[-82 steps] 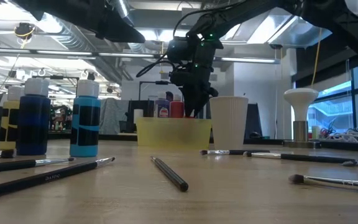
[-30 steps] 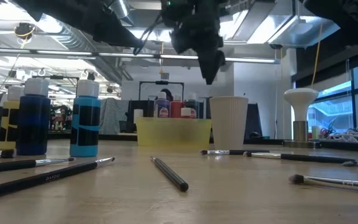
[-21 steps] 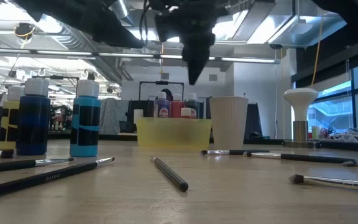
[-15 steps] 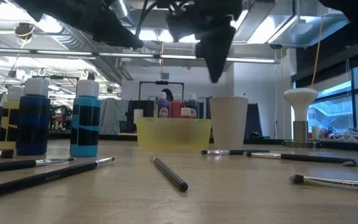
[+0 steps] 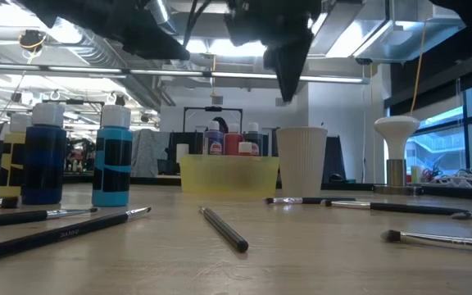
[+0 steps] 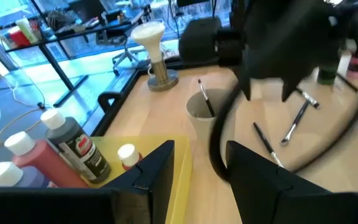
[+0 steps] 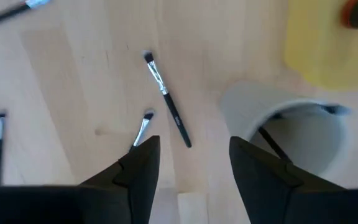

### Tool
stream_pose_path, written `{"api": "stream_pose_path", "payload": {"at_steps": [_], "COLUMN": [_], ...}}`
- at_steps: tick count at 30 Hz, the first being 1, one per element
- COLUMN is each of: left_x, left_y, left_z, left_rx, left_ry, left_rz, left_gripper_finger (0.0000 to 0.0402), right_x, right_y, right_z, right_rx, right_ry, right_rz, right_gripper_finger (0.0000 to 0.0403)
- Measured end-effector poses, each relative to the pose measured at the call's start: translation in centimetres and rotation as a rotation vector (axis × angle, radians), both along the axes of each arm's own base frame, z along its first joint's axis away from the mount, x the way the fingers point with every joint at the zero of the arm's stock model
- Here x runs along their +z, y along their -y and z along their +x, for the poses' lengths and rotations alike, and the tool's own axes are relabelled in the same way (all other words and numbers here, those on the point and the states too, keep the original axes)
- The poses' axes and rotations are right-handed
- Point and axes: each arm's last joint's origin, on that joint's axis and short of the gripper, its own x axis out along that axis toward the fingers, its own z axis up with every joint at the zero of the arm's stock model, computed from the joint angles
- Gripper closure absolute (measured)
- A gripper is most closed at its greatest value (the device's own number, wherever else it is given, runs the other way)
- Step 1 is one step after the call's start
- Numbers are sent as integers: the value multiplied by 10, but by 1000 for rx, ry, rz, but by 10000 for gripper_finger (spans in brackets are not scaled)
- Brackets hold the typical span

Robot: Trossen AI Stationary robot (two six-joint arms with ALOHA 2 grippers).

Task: Pick & Place Paint Supplies
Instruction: Put the black paintbrush into the white cup

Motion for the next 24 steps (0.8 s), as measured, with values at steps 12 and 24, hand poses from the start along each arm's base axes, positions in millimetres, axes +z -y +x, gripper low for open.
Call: {"api": "stream_pose_path", "payload": {"at_steps": [12, 24], "left_x": [16, 38], "left_y": [16, 37], "left_z": [4, -8], "left_rx": [-220, -322], "left_ry": [181, 333], "left_rz": [-42, -40], "left_gripper_finger": [261, 261], "right_x": [9, 9], "right_y": [5, -1], "right_z": [-1, -3], "right_rx": [-100, -246], "right_ry": [63, 61], "right_rz": [-101, -103], "right_gripper_finger": [206, 206]}}
